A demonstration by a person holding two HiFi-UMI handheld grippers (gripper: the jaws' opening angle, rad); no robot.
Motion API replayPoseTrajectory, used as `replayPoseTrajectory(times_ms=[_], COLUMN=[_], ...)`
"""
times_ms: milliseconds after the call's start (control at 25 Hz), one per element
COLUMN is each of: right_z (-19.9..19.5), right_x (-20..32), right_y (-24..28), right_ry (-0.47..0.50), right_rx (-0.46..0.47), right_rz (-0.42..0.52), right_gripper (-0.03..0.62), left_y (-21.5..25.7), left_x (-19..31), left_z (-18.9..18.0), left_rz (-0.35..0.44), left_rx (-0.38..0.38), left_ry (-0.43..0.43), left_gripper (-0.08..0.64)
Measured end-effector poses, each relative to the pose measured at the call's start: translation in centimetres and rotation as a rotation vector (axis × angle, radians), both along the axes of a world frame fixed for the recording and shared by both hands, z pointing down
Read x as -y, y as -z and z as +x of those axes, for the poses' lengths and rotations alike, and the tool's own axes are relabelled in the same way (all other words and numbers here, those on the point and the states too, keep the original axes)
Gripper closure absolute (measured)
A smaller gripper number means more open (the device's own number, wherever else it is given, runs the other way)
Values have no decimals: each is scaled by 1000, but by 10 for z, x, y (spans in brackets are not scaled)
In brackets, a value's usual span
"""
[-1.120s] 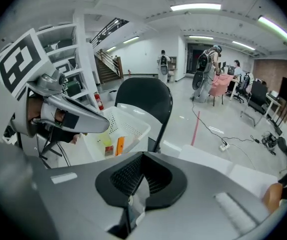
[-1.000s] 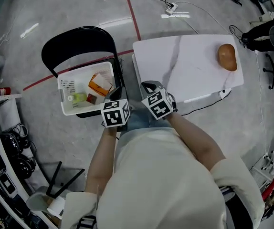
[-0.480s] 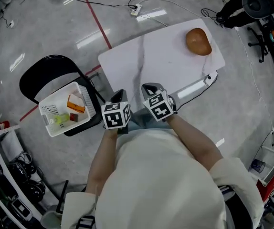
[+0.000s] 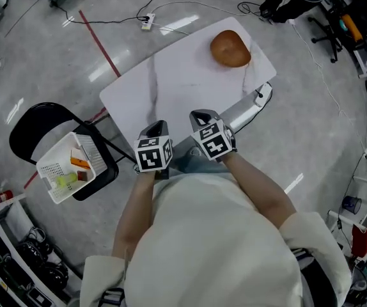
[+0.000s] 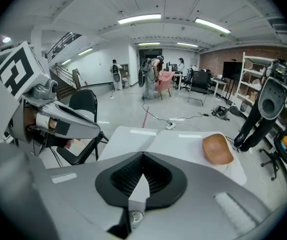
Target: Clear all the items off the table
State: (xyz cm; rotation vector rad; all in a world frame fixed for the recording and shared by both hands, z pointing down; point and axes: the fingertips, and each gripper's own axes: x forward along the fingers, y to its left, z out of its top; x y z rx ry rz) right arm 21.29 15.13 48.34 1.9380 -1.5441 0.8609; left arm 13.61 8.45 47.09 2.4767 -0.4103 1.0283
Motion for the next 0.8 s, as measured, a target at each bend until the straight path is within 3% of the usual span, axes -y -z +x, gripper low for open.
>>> replayPoseTrajectory(times_ms=[440, 800], right_z=[83, 136], right_x=[-101, -141], right_y=[-3, 2], right_ry=[-202, -353], right_rx=[-20, -33], right_rz=[-20, -7], right_gripper=[594, 594], left_y=[-7, -6], left_x=[-74, -98], left_z=[91, 143], left_rz=[-16, 12], left_rx=[-11, 7], left_ry=[-146, -252], left_gripper=[552, 552])
